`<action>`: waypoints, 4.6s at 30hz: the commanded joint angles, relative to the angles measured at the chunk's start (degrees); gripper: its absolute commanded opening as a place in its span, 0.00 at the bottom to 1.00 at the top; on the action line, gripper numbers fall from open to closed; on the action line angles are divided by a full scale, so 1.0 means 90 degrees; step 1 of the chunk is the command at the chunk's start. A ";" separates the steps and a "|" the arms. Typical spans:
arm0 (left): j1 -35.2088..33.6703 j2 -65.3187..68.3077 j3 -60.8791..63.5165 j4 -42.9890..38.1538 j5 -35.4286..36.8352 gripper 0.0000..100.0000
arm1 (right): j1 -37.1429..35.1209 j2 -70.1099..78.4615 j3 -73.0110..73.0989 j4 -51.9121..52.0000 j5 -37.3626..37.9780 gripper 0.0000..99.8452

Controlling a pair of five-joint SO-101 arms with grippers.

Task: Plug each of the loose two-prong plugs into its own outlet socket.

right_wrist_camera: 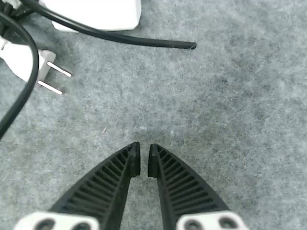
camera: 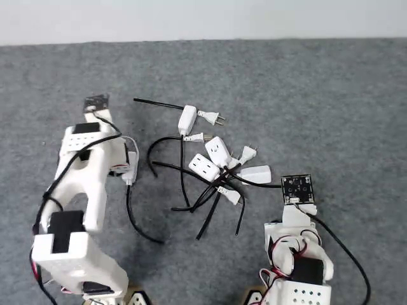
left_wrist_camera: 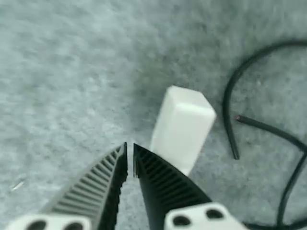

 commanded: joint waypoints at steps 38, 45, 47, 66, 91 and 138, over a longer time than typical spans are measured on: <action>0.1582 0.0635 -0.0620 -0.0723 0.0400 0.01 | 0.0073 -0.0063 0.0107 -0.0015 -0.0020 0.04; 0.1582 0.0899 -0.0904 -0.0772 0.0410 0.01 | 0.0073 -0.0063 0.0107 -0.0015 -0.0020 0.04; 0.1534 0.0713 -0.1079 -0.0713 0.0391 0.01 | 0.0073 -0.0063 0.0107 -0.0015 -0.0020 0.04; 0.0664 -0.1289 0.0171 -0.1377 0.0361 0.02 | 0.0063 -0.0063 0.0107 -0.0015 -0.0020 0.04; 0.0557 -0.3565 0.2789 -0.1690 0.0527 0.02 | 0.0044 -0.0063 0.0107 -0.0015 -0.0020 0.04; 0.1748 -0.0322 -0.0005 -0.1846 0.0879 0.02 | 0.0083 -0.0063 0.0088 0.0015 -0.0020 0.04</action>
